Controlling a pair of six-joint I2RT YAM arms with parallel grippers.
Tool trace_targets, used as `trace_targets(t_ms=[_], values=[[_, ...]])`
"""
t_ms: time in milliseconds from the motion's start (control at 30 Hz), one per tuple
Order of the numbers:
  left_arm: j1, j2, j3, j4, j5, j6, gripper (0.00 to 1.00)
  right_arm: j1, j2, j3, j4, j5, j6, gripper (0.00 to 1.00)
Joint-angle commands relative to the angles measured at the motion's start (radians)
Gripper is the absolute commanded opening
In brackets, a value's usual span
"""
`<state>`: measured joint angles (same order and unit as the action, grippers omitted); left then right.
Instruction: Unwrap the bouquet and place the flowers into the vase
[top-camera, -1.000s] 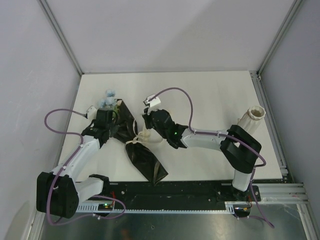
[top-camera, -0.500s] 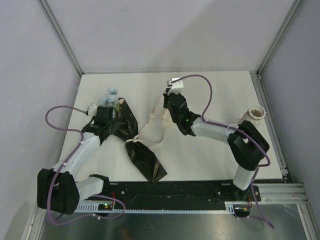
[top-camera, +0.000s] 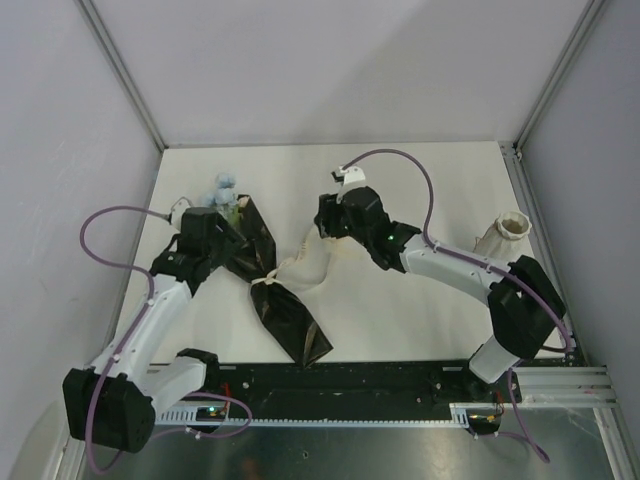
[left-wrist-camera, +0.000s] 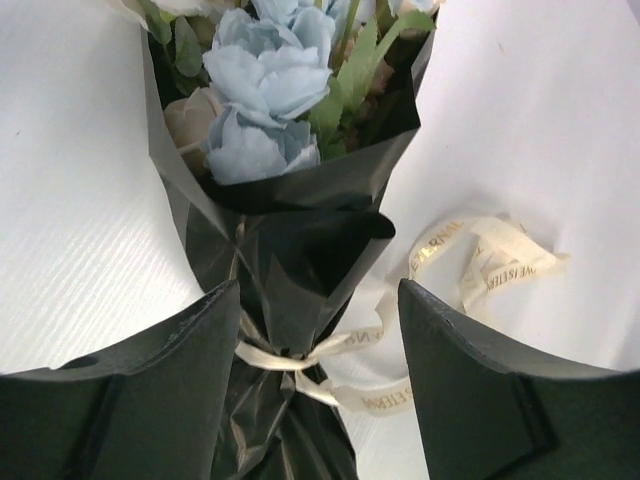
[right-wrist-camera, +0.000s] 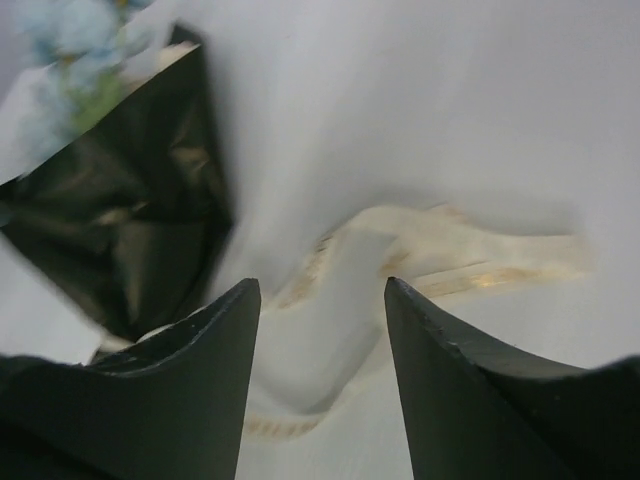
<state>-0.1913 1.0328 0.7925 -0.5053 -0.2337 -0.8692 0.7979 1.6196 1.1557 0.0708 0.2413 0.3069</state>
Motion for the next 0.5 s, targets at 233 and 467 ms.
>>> trace_targets(t_ms=[233,467], values=[[0.003,-0.185,-0.12,-0.079,0.178,0.037,0.65,0.026,0.138,-0.009,0.207,-0.665,0.029,0.4],[-0.002,-0.212,-0.249,-0.058,0.201,-0.02,0.6,0.054,0.296,0.022,0.303,-0.723,0.057,0.34]])
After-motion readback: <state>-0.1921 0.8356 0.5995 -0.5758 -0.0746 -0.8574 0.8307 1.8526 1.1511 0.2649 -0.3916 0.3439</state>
